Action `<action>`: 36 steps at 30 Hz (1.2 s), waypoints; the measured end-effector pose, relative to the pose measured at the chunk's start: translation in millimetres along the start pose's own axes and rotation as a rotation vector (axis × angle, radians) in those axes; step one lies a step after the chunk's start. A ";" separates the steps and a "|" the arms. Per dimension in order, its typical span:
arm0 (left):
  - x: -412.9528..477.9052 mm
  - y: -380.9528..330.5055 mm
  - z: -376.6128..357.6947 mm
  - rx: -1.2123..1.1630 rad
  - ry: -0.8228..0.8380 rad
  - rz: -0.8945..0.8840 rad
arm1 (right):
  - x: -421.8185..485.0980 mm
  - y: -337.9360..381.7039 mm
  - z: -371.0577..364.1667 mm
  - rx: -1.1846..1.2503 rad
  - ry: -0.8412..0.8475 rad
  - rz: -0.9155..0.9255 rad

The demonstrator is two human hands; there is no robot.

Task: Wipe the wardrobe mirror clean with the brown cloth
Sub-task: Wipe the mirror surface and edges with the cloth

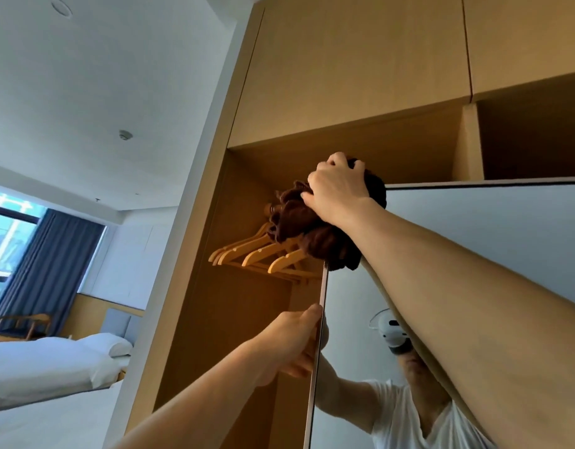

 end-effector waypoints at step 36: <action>8.3 -47.9 -9.1 0.010 -0.442 -0.261 | -99.5 -149.9 52.3 0.004 -0.208 -0.254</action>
Point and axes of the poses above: each hand's wrist, its own x-axis towards the middle knuckle, its own z-axis out of the back of the hand, y = z × x, the point moved 1 cm from there along x, towards the middle knuckle, and after that the axes turned 7 degrees about x, right-handed, at the moved point
